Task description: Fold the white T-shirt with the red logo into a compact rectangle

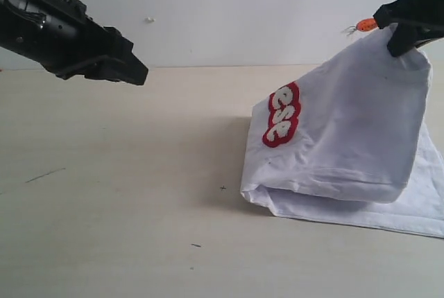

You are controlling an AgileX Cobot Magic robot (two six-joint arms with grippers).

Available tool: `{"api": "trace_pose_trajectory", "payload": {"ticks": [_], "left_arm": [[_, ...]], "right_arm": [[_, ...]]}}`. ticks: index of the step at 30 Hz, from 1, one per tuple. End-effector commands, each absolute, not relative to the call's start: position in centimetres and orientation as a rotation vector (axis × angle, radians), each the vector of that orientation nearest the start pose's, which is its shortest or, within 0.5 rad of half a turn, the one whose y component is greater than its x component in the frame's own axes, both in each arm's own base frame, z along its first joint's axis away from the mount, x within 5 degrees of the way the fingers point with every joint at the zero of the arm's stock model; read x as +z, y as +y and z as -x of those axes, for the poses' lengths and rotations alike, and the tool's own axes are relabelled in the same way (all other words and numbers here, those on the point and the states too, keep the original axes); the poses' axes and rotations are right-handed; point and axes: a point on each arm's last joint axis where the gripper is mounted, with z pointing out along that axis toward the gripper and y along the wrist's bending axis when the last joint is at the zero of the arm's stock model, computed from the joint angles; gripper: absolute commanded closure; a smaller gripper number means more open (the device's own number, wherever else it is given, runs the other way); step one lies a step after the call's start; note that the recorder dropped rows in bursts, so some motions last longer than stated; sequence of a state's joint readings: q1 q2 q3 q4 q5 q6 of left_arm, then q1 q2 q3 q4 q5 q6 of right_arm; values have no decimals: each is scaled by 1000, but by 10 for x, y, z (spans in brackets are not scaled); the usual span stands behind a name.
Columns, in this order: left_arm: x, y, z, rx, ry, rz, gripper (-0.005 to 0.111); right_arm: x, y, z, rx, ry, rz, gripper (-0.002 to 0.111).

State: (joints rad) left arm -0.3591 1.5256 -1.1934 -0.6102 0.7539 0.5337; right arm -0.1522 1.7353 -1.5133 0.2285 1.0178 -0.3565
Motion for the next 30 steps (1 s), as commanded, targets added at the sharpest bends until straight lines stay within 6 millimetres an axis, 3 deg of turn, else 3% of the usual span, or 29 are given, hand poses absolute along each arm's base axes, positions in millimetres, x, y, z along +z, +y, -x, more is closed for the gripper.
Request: {"api": "trace_pose_trajectory", "payload": {"ticks": [1, 7, 10, 13, 16, 19, 20, 21, 23, 27, 29, 30], "left_arm": [[295, -152, -294, -659, 2383, -710, 61], [296, -153, -295, -663, 2378, -698, 61], [296, -153, -295, -663, 2375, -694, 61], [296, -153, -295, -666, 2375, -693, 61], [296, -153, -296, -666, 2370, -685, 61], [296, -153, -296, -666, 2367, -682, 61], [296, -153, -296, -668, 2369, -683, 61], [296, -153, -296, -669, 2372, -686, 61], [296, -153, -296, -670, 2373, -687, 61], [296, -153, -296, -669, 2371, -685, 61], [296, -153, -296, -669, 2371, -685, 61], [296, -153, -296, -669, 2371, -685, 61]], "right_arm": [[302, -53, -365, -57, 2763, 68, 108], [278, -71, -368, -292, 2843, -82, 108], [265, -71, -371, -284, 2865, -101, 107], [255, -78, -371, -383, 2896, -88, 97], [257, -86, -372, -517, 2860, -152, 92], [249, -82, -375, -437, 2885, -150, 82], [246, -80, -375, -411, 2903, -139, 76], [237, -78, -376, -374, 2946, -134, 62], [231, -79, -376, -385, 2971, -158, 55], [232, -79, -377, -380, 2949, -215, 64], [228, -68, -379, -204, 2978, -81, 84], [214, -59, -379, -60, 2990, 32, 101]]}}
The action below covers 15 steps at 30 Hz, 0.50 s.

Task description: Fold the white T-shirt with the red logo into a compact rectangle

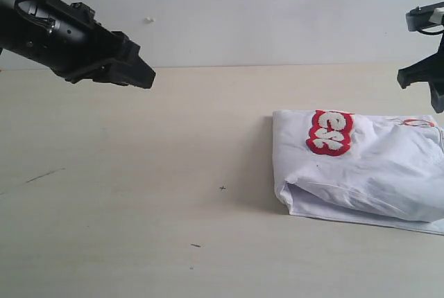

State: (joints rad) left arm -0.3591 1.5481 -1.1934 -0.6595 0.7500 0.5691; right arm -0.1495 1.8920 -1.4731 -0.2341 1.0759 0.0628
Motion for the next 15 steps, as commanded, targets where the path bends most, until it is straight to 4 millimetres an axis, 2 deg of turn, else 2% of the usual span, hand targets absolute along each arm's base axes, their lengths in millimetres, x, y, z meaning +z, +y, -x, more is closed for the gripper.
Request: {"api": "trace_pose_trajectory", "payload": {"ticks": [1, 3, 6, 11, 15], "left_arm": [[296, -153, -296, -669, 2371, -685, 61], [296, -153, -295, -672, 2374, -688, 61], [296, -153, -295, -674, 2378, -691, 61], [296, -153, -294, -673, 2377, -710, 61], [296, -153, -294, -658, 2359, -754, 61]], "right_arm": [[199, -53, -378, 33, 2994, 83, 108], [171, -50, -372, 93, 3060, 135, 108], [141, -50, -364, 110, 3180, 150, 108], [125, -54, -356, 33, 3227, 205, 108], [113, -49, -355, 71, 3261, 213, 108]]}}
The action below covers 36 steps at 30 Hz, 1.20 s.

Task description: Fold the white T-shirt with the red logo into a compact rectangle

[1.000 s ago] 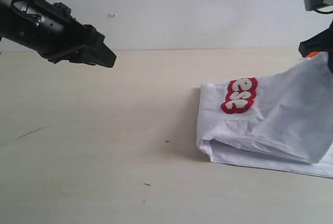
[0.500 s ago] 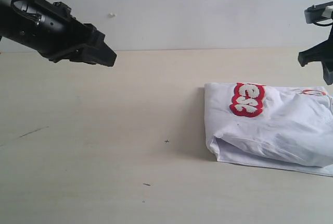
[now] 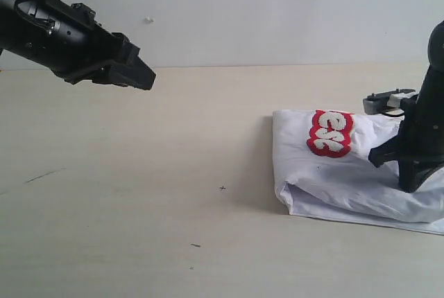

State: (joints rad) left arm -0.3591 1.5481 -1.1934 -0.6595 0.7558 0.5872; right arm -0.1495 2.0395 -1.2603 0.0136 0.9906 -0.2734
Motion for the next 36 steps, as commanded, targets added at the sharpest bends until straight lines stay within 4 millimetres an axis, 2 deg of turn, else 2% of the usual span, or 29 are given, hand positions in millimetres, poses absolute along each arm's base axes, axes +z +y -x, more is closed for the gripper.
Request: {"api": "trace_pose_trajectory", "payload": {"ticks": [1, 6, 9, 12, 15, 19, 23, 27, 28, 32, 36], "left_arm": [[296, -153, -294, -656, 2356, -762, 61], [298, -151, -294, -628, 2332, -787, 64], [308, -147, -289, -582, 2298, -807, 68], [317, -142, -285, -541, 2274, -789, 78], [319, -139, -285, -499, 2278, -780, 91], [313, -137, -286, -475, 2299, -746, 106], [311, -136, -286, -451, 2302, -757, 107], [311, -136, -286, -450, 2301, -756, 107], [311, -136, -286, -449, 2298, -754, 107], [309, -135, -288, -427, 2300, -766, 107], [284, -140, -305, -404, 2332, -762, 107]], "right_arm": [[113, -43, -356, 80, 3257, 253, 108], [103, -8, -363, 51, 3214, 457, 108], [91, 16, -369, 36, 3158, 529, 108], [79, 45, -372, 30, 3151, 670, 108], [75, 76, -371, 23, 3197, 832, 108], [89, 123, -371, -19, 3140, 1064, 108], [115, 157, -371, 43, 2960, 1163, 108], [135, 168, -372, 104, 2840, 1156, 108], [139, 167, -374, 80, 2816, 1160, 108], [147, 157, -383, -8, 2808, 989, 108], [147, 148, -373, -108, 2913, 1060, 108]]}}
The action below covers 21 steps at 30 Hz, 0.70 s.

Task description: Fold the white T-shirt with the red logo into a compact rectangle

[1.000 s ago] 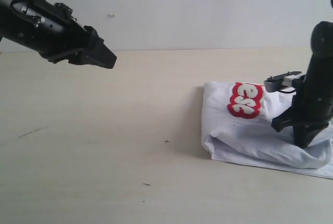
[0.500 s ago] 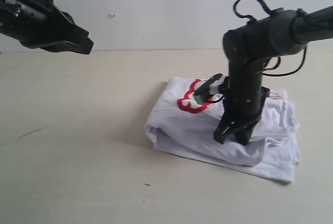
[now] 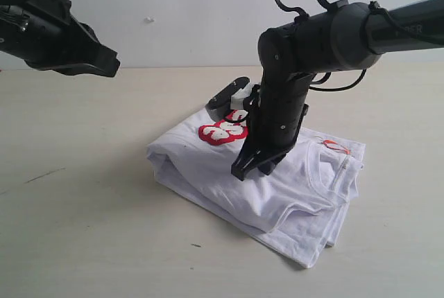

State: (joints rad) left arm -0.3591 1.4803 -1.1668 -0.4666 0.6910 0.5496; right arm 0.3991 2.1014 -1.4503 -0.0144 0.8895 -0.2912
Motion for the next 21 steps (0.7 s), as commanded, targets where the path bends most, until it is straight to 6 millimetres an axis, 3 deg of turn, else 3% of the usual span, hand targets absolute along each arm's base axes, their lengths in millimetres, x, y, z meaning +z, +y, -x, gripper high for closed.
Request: {"api": "trace_pose_trajectory", "payload": {"ticks": [1, 5, 10, 12, 16, 21], "left_arm": [[274, -142, -311, -410, 2342, -765, 107], [239, -159, -327, -547, 2400, -860, 107], [210, -182, -352, -764, 2399, -871, 107], [194, -187, -362, -777, 2421, -874, 107], [153, -187, -375, -739, 2542, -825, 107], [117, -179, -369, -643, 2715, -923, 107]], "right_arm": [[149, 144, -372, -155, 2929, 1048, 108], [156, 120, -364, -315, 2891, 853, 108], [167, 93, -353, -161, 2885, 542, 108], [166, 91, -347, -87, 2944, 531, 108], [158, 90, -342, -99, 3010, 593, 108], [133, 66, -359, -307, 2973, 485, 108]]}}
